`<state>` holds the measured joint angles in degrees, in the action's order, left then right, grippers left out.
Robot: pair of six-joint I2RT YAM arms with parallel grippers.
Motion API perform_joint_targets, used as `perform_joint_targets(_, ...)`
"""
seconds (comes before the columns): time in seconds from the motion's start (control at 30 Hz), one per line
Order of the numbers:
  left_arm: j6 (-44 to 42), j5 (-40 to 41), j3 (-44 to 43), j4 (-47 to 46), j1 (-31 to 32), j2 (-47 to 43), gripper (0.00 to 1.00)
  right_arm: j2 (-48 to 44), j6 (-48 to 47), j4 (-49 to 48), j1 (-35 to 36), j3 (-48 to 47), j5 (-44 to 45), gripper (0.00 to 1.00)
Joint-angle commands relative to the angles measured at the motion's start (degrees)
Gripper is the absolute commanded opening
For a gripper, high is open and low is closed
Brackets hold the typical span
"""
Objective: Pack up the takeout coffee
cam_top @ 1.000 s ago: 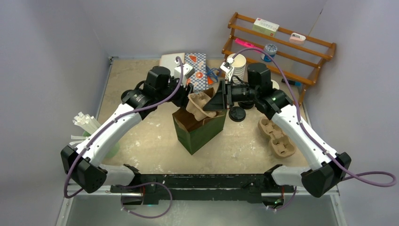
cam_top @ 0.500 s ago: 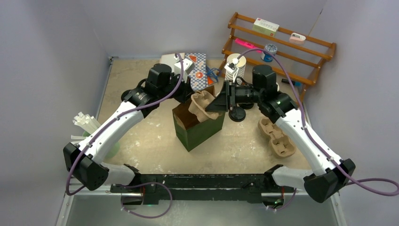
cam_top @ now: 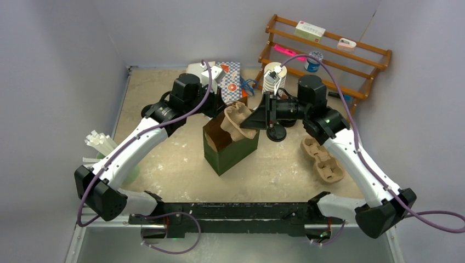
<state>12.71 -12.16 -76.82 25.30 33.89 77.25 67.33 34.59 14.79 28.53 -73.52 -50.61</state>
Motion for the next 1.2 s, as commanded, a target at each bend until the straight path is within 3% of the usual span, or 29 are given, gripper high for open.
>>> perform_joint_targets(0.0,2.03,-1.46,-0.43,-3.64,0.13,-1.66,0.09,1.57,0.31,-3.31,-0.15,-2.7,-1.94,0.26)
perform_joint_targets(0.13,1.82,-1.46,-0.44,-3.66,0.13,-1.68,0.2,3.69,0.68,-3.85,-0.23,-6.29,-2.2,0.26)
perform_joint_targets(0.7,3.64,3.31,0.64,-6.31,0.12,-3.1,0.19,9.22,11.53,-19.97,-0.32,-1.0,-8.78,0.26)
perform_joint_targets(1.0,4.98,6.63,1.97,-6.8,0.03,-3.68,0.0,8.38,14.01,-23.78,-0.23,3.16,-6.11,0.24)
perform_joint_targets(1.17,8.54,10.15,2.41,-5.47,-1.16,-4.07,0.0,7.51,13.52,-23.05,-0.21,5.28,-3.01,0.24)
